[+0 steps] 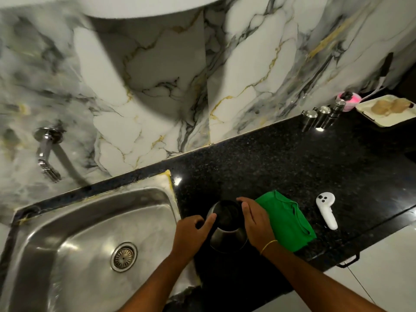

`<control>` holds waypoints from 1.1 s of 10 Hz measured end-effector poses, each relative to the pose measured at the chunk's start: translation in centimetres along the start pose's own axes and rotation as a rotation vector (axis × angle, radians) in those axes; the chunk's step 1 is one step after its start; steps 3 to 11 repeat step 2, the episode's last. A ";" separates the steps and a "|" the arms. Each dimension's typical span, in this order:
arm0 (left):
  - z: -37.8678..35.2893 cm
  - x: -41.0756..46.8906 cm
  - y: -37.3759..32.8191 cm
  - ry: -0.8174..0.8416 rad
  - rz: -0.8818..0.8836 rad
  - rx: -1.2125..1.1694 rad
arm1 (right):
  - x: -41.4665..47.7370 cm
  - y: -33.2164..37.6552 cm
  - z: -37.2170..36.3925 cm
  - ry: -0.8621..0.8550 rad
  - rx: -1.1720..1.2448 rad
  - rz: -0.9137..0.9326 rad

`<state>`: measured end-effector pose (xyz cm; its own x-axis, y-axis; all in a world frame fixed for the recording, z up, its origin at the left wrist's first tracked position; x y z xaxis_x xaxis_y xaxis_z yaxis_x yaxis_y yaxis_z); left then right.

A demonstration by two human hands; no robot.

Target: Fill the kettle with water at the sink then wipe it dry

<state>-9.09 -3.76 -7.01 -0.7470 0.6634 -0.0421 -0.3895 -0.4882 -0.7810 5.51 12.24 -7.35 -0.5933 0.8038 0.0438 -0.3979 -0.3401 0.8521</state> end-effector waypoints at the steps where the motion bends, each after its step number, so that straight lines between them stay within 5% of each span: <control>1: 1.5 -0.1 -0.5 -0.021 -0.098 0.130 | 0.3 1.7 -0.4 -0.023 -0.164 0.029; 2: 4.4 0.7 -0.9 -0.110 -0.232 0.201 | 1.0 5.1 -1.9 0.041 -0.425 0.138; 11: 4.4 0.7 -0.9 -0.110 -0.232 0.201 | 1.0 5.1 -1.9 0.041 -0.425 0.138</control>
Point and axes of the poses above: each hand's wrist, its own x-axis towards the middle knuckle, its own z-axis out of the back of the hand, y = z × x, the point moved 1 cm from there along x, towards the middle knuckle, and after that the axes turned 1 degree about -x, right-handed, at the moved point
